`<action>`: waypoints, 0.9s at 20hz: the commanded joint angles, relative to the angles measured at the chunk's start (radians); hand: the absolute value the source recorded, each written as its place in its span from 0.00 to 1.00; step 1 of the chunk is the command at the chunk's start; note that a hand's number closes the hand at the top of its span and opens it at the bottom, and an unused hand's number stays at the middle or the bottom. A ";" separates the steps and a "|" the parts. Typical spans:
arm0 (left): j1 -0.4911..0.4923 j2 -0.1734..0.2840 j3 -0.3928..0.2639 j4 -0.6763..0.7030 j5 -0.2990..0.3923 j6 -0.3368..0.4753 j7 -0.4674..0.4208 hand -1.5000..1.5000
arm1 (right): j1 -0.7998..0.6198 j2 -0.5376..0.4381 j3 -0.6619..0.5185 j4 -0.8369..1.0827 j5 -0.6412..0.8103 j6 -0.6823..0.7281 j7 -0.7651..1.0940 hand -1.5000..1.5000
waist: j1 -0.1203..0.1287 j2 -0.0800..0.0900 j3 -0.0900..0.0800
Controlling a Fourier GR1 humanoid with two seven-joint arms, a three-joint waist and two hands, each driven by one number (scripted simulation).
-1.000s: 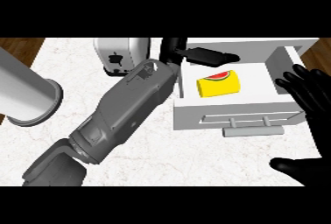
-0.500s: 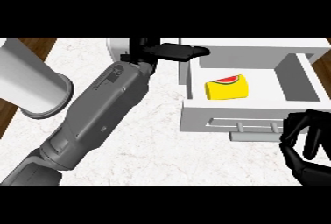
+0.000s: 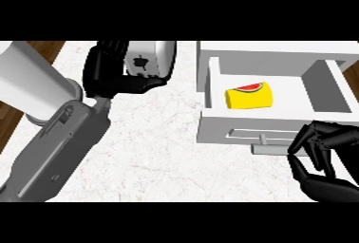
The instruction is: Pick up the cup, place it into the drawer and close the drawer
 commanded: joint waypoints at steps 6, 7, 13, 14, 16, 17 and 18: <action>0.292 0.158 0.070 -0.284 0.041 -0.087 0.035 0.00 | -0.087 -0.050 0.135 0.147 0.345 -0.010 -0.122 1.00 | 0.008 0.006 0.000; 0.304 0.159 0.092 -0.240 0.048 -0.112 0.004 0.00 | -0.050 -0.072 0.185 0.086 0.430 -0.016 -0.153 1.00 | 0.000 0.007 -0.001; 0.457 0.202 0.123 -0.339 0.037 -0.148 -0.009 0.00 | -0.046 -0.050 0.306 0.308 0.703 -0.168 -0.301 1.00 | -0.009 0.008 0.001; 0.459 0.186 0.128 -0.291 0.025 -0.192 -0.041 0.00 | -0.087 -0.043 0.311 0.385 0.722 -0.183 -0.332 1.00 | -0.015 0.011 0.000; 0.490 0.242 0.209 -0.295 0.060 -0.264 -0.011 0.00 | -0.138 -0.032 0.288 0.450 0.718 -0.181 -0.339 1.00 | -0.021 0.011 0.000; 0.494 0.244 0.212 -0.299 0.060 -0.274 0.001 0.00 | -0.174 0.007 0.307 0.519 0.752 -0.214 -0.325 1.00 | -0.019 0.011 0.000; 0.550 0.223 0.207 -0.303 0.057 -0.302 -0.042 0.00 | -0.201 0.001 0.291 0.572 0.763 -0.226 -0.347 0.00 | -0.016 0.012 0.000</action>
